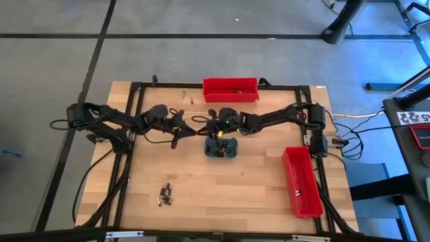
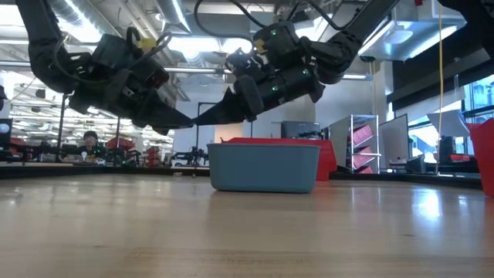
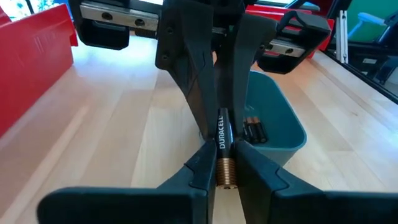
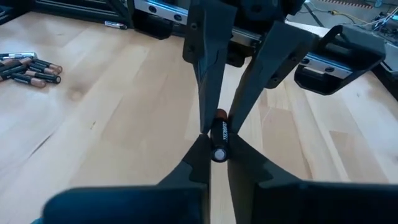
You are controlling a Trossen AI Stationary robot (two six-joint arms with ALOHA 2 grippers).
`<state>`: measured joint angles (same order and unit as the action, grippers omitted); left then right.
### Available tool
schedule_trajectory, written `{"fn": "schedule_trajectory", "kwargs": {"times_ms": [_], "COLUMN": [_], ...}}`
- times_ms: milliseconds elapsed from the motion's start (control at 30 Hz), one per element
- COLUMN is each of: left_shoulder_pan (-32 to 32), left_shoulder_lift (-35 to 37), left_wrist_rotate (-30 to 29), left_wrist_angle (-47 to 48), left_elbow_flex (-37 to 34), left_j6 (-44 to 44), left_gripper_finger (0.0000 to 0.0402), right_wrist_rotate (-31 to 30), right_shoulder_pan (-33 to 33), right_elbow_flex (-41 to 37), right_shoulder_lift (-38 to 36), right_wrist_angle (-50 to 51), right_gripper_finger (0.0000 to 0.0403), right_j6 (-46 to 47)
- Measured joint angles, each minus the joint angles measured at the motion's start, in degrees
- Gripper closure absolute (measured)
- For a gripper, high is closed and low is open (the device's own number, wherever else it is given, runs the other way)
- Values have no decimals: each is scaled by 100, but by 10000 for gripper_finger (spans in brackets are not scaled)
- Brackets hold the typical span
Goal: Sort batteries
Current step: Put the black battery into the blue bin
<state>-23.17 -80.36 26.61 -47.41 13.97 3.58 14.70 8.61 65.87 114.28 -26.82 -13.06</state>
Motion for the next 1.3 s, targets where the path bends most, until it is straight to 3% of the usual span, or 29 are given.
{"fn": "schedule_trajectory", "kwargs": {"times_ms": [100,200,300,533,767,867,1033,1300], "left_shoulder_pan": [-98,-240,-415,-711,-766,-762,-766,-834], "left_shoulder_lift": [4,0,0,0,2,12,17,17], "left_wrist_rotate": [-46,-216,-288,-1493,-1696,-2015,-2634,-2908], "left_wrist_angle": [468,1027,1606,2019,1710,1690,1684,1710], "left_elbow_flex": [-1,-3,-5,-10,-10,-10,-12,43], "left_j6": [77,72,123,43,60,-346,-1029,-1946], "left_gripper_finger": [331,290,249,214,213,213,219,224], "right_wrist_rotate": [-158,-714,-905,171,-178,-202,-672,-506], "right_shoulder_pan": [1,3,-1,-10,-440,-569,-600,-225], "right_elbow_flex": [-9,-9,0,-8,-7,-7,-7,-2], "right_shoulder_lift": [-130,-548,-991,-1474,-1044,-872,-814,-1281], "right_wrist_angle": [352,1213,2165,4260,4033,4032,3997,4636], "right_gripper_finger": [379,379,379,379,373,367,326,217], "right_j6": [222,202,92,946,1283,1276,1304,746]}}
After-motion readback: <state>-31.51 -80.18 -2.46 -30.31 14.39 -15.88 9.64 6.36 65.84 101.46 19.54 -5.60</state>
